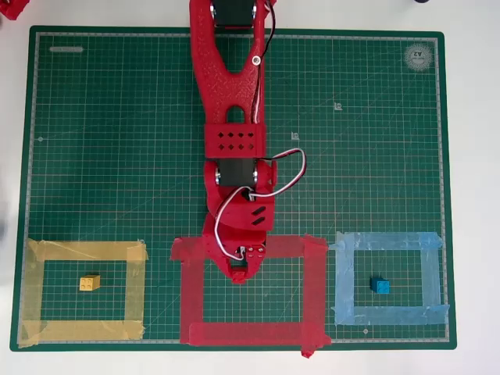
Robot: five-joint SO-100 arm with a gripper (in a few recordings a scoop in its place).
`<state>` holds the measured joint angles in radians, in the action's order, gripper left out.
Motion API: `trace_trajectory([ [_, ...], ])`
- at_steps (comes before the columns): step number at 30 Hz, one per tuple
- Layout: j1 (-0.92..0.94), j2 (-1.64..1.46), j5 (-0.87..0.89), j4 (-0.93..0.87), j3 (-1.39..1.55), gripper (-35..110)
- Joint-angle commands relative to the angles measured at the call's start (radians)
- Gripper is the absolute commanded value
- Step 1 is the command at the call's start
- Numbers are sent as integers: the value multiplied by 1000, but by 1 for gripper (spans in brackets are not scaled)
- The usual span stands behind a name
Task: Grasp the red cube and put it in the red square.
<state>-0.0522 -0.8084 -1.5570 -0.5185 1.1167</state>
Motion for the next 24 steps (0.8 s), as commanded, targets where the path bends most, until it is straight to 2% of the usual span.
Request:
trace_trajectory([
  [1,-49,-34,-20,18,9,1],
  [24,-71,3,-14,21,-21,2],
])
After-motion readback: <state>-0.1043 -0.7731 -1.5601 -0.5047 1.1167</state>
